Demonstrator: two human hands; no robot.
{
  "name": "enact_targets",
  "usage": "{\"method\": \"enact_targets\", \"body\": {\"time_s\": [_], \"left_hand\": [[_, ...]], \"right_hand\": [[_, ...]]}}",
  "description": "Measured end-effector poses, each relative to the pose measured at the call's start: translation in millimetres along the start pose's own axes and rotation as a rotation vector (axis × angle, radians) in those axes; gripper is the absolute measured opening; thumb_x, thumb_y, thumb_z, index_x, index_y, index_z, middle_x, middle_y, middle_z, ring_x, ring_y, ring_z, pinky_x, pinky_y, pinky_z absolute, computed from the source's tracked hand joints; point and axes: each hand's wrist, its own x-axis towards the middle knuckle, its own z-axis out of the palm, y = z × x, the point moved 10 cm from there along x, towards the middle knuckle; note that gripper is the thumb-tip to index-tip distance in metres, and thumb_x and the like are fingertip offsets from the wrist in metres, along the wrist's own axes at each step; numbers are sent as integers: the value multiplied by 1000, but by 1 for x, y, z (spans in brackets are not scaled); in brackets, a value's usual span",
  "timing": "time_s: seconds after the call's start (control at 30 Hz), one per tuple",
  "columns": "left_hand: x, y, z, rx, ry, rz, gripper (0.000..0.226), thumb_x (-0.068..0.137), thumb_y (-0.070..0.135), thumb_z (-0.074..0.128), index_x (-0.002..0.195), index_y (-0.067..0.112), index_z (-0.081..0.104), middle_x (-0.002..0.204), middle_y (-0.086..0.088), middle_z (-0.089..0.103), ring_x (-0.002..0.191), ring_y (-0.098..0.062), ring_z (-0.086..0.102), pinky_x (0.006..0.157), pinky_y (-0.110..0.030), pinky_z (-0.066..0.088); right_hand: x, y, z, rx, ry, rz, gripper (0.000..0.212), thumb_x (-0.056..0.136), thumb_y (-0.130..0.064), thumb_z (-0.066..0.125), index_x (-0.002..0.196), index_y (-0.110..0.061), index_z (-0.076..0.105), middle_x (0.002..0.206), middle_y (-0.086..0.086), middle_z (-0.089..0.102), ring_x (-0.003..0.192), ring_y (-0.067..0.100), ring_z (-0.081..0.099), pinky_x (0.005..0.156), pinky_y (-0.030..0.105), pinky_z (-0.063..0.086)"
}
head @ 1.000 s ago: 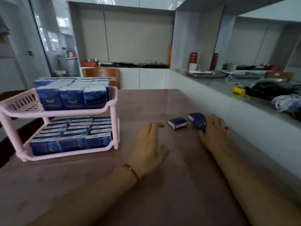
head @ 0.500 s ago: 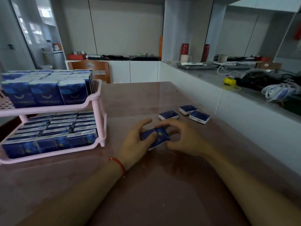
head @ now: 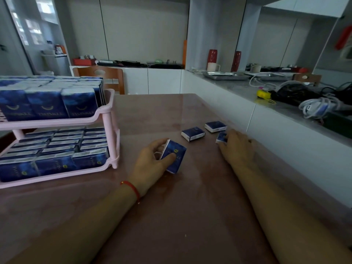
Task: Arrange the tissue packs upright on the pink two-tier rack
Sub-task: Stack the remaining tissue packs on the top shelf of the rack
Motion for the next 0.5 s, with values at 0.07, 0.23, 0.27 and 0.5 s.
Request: {"method": "enact_targets", "body": {"time_s": [0.07,0.23,0.27,0.5], "left_hand": [[-1,2,-1,-22,14,9,38,87,6,73,119,24,62,103,3,70,92,-12,67,73,-23,60],[0,2,-5,-48,48,22,31,86,5,75,112,16,63,103,-1,71,91,-18,68,78,-37,61],[-1,2,-6,-50,56,29,31,86,5,75,111,15,62,104,-3,70,91,-19,68,77,-37,61],[-1,7,-17,102,123,117,39,82,8,79,112,19,57,101,0,74,88,-12,72,75,-30,61]], "right_hand": [[-3,0,-7,-54,-4,22,36,93,-38,59,122,-17,56,124,8,64,116,29,55,97,47,35],[-19,1,-7,2,-243,77,54,75,-59,66,105,-15,62,116,14,63,110,34,59,93,43,46],[-25,-1,-9,99,-306,87,51,71,-62,68,91,-15,64,105,13,68,97,30,64,83,37,50],[-75,-77,-52,1037,-515,-223,53,78,-22,84,120,-18,53,113,-9,64,90,-7,64,69,13,52]]}}
